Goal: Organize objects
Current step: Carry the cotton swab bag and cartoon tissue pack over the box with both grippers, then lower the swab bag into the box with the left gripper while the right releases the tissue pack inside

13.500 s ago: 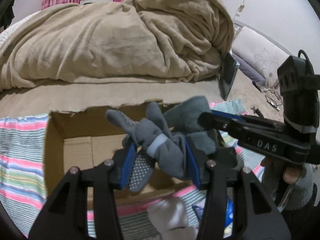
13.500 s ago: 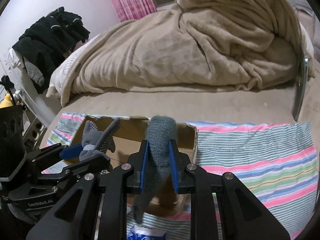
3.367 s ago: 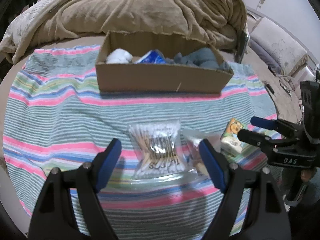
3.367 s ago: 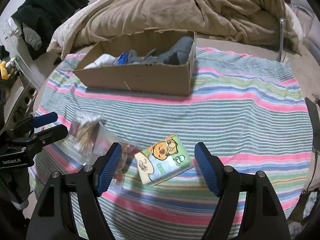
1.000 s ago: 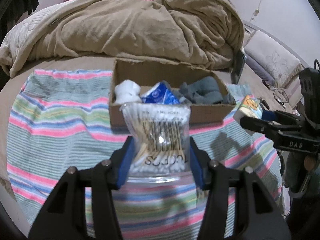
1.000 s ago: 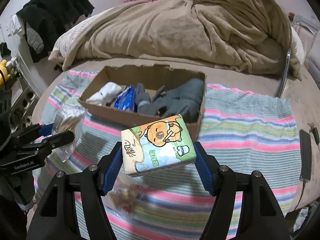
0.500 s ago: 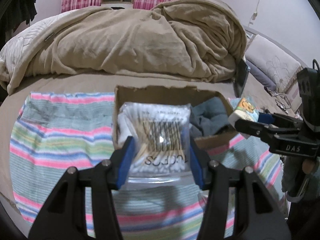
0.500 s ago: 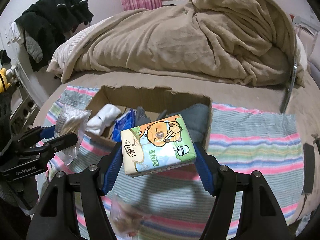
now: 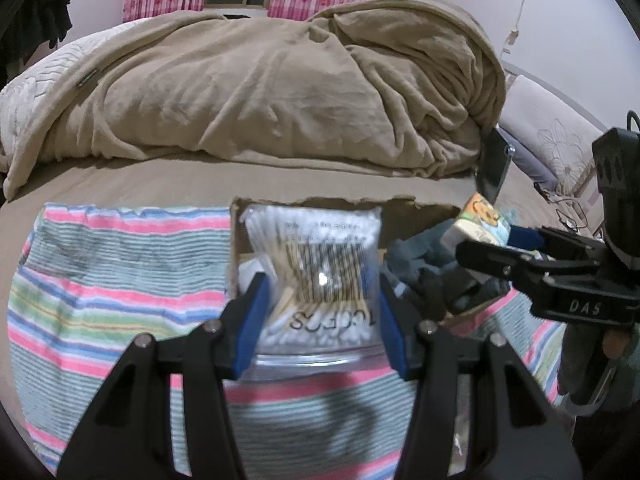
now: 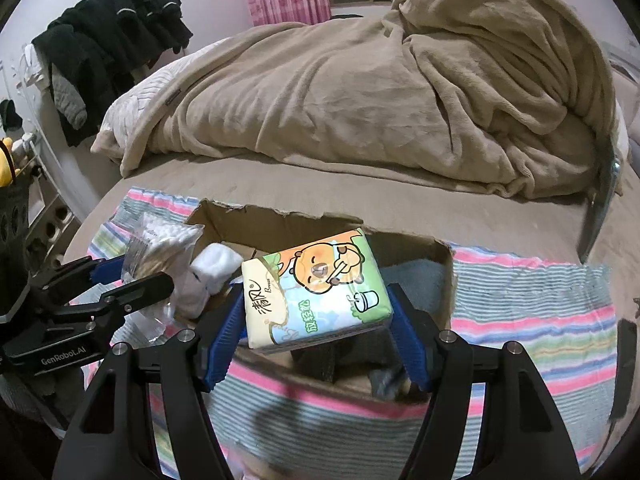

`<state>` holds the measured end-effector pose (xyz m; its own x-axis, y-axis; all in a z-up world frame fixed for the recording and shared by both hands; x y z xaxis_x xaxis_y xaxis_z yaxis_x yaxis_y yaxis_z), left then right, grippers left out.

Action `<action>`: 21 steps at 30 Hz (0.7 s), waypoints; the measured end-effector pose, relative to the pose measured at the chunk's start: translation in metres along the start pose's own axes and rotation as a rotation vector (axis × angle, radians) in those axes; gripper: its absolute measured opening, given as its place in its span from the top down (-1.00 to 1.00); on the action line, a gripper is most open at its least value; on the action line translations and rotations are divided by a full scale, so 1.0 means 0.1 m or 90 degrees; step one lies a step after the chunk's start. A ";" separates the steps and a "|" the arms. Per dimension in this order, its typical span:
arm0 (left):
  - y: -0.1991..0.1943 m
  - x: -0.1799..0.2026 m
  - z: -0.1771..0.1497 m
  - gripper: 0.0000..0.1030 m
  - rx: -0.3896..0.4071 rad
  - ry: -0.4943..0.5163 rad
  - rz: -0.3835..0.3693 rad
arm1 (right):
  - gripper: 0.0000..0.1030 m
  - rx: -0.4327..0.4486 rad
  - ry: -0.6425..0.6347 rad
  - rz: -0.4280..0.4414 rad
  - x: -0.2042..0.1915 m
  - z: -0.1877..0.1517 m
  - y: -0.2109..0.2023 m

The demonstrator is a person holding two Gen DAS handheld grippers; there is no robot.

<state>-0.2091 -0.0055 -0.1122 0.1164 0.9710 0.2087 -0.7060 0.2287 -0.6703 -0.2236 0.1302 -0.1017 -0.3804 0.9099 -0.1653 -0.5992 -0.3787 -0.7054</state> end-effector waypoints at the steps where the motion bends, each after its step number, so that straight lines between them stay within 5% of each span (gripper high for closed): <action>1: 0.04 0.01 0.02 -0.03 -0.002 0.001 -0.002 | -0.39 -0.001 0.000 0.000 0.00 0.01 0.02; 21: 0.56 -0.01 0.01 -0.03 -0.051 0.002 -0.008 | -0.39 -0.032 0.012 0.010 0.11 0.00 0.54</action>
Point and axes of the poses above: each gripper's, at about its wrist camera, not at the fingertips, and y roughly the way its jaws point, x to its right, z to its top, the point moved 7 cm from there along y, roughly the way its jaws point, and after that the axes turned 1 degree about x, right-handed, at the moved point
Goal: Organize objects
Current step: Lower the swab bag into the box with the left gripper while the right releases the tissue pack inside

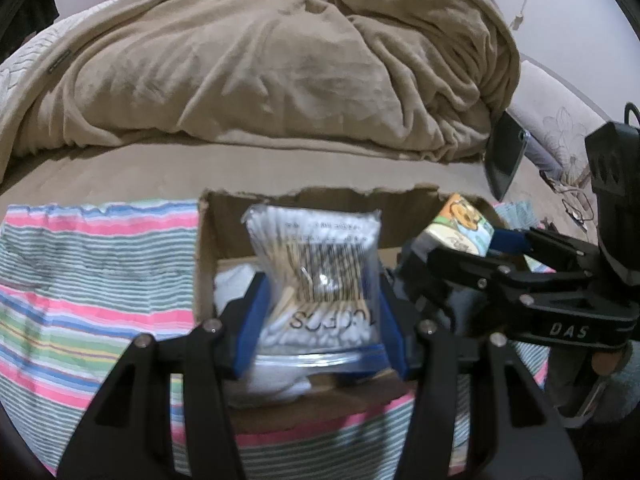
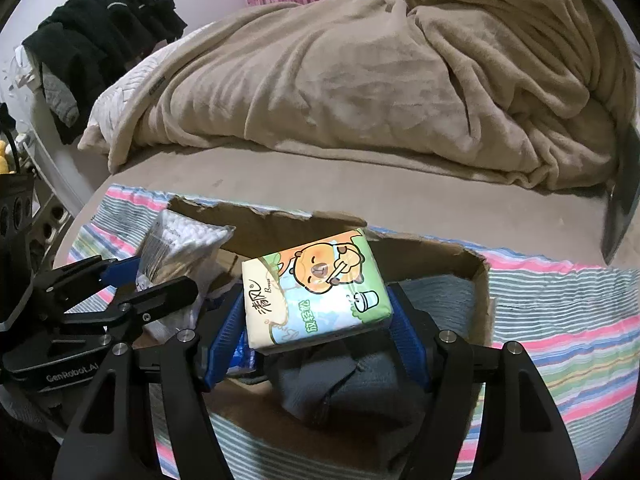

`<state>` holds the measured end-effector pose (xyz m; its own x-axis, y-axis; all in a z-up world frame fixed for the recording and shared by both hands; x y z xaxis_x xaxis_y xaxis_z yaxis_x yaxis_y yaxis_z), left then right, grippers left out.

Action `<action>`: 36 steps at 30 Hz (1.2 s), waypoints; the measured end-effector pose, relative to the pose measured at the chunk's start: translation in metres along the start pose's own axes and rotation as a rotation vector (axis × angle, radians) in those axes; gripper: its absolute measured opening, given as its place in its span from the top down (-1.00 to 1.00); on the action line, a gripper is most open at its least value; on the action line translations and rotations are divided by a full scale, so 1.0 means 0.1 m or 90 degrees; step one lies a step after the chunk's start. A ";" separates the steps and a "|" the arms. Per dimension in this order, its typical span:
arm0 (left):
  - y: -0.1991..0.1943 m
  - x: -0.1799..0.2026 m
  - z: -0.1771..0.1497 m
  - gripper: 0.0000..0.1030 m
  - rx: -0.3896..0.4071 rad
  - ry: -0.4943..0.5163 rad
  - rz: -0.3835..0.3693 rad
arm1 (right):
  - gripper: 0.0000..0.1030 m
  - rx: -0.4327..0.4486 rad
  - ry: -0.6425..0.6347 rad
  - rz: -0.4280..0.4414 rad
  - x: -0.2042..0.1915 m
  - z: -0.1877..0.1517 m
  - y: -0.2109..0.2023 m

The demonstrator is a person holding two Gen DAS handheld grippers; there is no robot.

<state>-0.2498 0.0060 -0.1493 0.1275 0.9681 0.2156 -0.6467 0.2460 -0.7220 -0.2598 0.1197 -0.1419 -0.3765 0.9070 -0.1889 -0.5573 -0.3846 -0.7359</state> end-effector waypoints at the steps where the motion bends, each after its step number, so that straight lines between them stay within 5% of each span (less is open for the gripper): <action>1: 0.02 0.00 -0.01 -0.03 -0.007 -0.005 -0.007 | -0.39 -0.002 0.002 -0.001 0.01 -0.01 0.02; 19: 0.00 0.01 -0.02 -0.18 -0.022 -0.006 0.019 | -0.42 0.000 -0.013 -0.012 0.00 -0.01 0.07; 36: -0.64 0.05 -0.20 -0.20 0.007 -0.023 0.027 | -0.58 0.025 -0.028 -0.010 -0.27 -0.12 -0.45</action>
Point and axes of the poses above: each gripper's, at about its wrist camera, not at the fingertips, and y roughly the way its jaws point, x to its right, z to its top, the point moved 7 cm from there along y, roughly the way its jaws point, and after that the axes turned 1 degree about x, right-handed, at the moved point
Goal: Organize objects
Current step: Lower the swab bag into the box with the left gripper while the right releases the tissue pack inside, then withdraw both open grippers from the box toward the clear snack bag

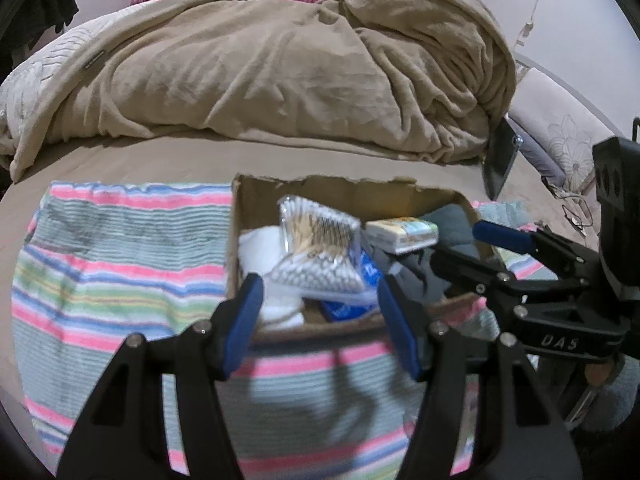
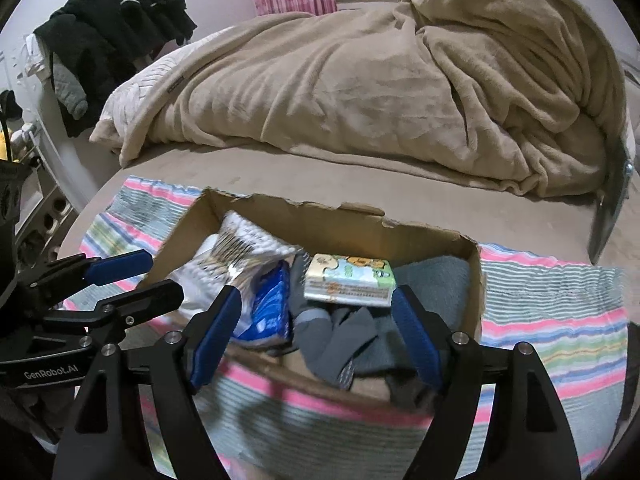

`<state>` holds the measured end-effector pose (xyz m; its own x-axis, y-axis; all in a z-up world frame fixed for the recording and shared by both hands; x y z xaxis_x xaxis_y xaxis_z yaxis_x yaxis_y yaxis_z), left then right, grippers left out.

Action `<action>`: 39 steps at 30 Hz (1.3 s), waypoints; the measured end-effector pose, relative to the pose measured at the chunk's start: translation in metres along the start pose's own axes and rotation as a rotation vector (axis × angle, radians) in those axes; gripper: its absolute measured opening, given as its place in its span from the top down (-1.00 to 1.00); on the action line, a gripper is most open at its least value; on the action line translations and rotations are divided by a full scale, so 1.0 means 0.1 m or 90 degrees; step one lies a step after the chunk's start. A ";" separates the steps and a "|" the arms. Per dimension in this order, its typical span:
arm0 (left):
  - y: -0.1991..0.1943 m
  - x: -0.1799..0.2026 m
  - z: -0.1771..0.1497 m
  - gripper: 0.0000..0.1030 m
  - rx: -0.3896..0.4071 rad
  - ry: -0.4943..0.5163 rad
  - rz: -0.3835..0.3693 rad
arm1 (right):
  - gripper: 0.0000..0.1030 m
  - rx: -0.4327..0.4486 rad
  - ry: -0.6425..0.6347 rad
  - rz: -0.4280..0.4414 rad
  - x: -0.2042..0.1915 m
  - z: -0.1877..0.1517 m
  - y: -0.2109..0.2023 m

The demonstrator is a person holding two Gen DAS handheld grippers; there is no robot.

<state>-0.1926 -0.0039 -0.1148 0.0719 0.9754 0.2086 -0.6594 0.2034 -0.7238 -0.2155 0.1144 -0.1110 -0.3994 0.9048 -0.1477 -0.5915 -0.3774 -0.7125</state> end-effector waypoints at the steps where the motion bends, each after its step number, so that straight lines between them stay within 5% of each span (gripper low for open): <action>1: -0.04 0.01 -0.02 -0.29 0.002 0.000 0.001 | -0.61 0.002 -0.002 0.000 -0.02 -0.02 -0.05; 3: -0.13 0.02 -0.04 -0.48 0.010 -0.003 0.002 | -0.66 0.004 -0.004 0.000 -0.06 -0.04 -0.12; 20: -0.73 0.14 -0.27 -0.49 0.044 0.002 -0.003 | -0.68 0.018 -0.016 -0.008 -0.26 -0.30 -0.63; 39: -0.91 0.14 -0.70 -0.49 0.032 -0.007 -0.008 | -0.68 0.000 -0.017 -0.010 -0.41 -0.69 -0.79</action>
Point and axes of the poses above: each gripper's, at about its wrist camera, not at the fingertips, and y roughly the way its jaws point, x to its right, z to its top, the point moved 7 cm from there along y, roughly the way its jaws point, and after that the axes turned 1 degree about x, right-handed, at the moved point
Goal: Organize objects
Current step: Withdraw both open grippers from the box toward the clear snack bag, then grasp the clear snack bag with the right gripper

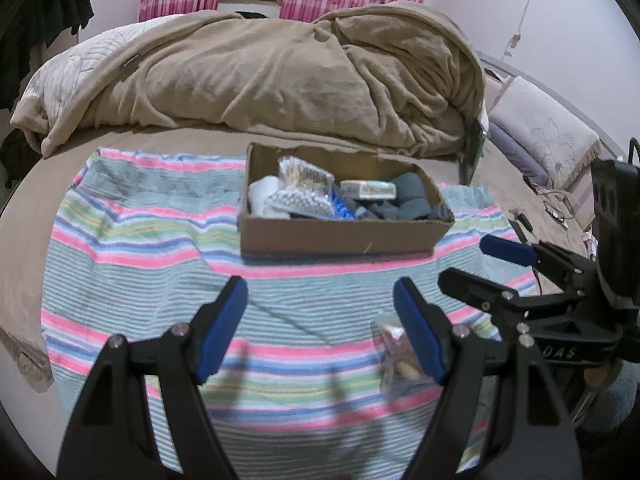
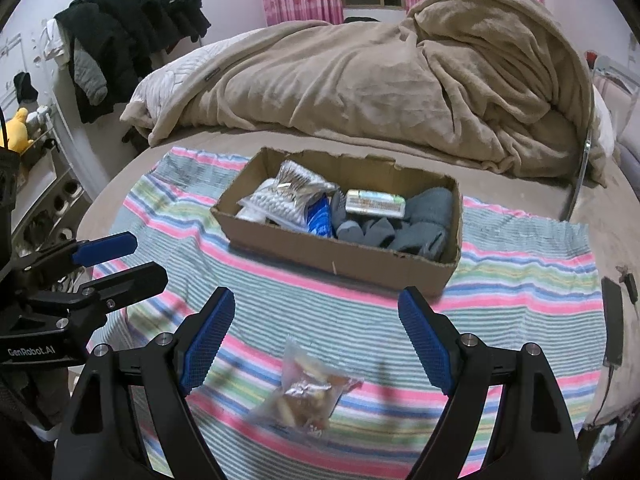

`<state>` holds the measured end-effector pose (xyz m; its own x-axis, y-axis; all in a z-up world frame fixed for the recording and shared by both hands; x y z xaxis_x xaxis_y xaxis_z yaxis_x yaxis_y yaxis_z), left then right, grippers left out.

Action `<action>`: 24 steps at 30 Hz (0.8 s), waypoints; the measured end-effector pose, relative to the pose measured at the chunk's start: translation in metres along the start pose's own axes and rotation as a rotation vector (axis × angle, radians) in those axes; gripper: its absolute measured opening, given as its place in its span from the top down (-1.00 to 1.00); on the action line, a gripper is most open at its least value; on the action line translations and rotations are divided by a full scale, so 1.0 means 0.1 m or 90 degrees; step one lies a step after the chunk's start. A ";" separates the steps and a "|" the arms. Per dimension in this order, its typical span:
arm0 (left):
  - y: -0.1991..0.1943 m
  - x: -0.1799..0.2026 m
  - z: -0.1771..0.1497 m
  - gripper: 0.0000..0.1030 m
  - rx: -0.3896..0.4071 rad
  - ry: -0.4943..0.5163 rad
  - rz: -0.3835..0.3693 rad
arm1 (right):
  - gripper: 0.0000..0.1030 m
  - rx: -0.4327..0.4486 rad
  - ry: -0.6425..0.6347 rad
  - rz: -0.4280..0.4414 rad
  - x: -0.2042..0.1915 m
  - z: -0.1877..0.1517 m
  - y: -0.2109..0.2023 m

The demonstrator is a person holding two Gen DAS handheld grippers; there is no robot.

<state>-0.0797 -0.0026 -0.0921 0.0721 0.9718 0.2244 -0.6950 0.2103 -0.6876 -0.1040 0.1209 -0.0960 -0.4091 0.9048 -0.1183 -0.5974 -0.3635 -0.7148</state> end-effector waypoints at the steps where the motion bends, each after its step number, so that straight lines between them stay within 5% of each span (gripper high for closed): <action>1: 0.00 -0.01 -0.03 -0.49 -0.002 -0.001 0.000 | -0.68 -0.004 0.000 0.001 -0.01 -0.03 0.01; 24: 0.36 -0.22 -0.64 -0.49 -0.075 -0.038 0.008 | -0.68 -0.109 0.023 0.010 0.03 -0.71 0.51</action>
<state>-0.0605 -0.0101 -0.1659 0.0193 0.9671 0.2538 -0.6062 0.2132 -0.7662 -0.0864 0.1205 -0.1813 -0.3914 0.9074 -0.1530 -0.4634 -0.3380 -0.8191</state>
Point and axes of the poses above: each gripper's, at about its wrist camera, not at the fingertips, and y roughly the way its jaws point, x to its right, z to its top, the point moved 7 cm from there along y, roughly the way its jaws point, and after that the axes turned 1 degree about x, right-handed, at the moved point
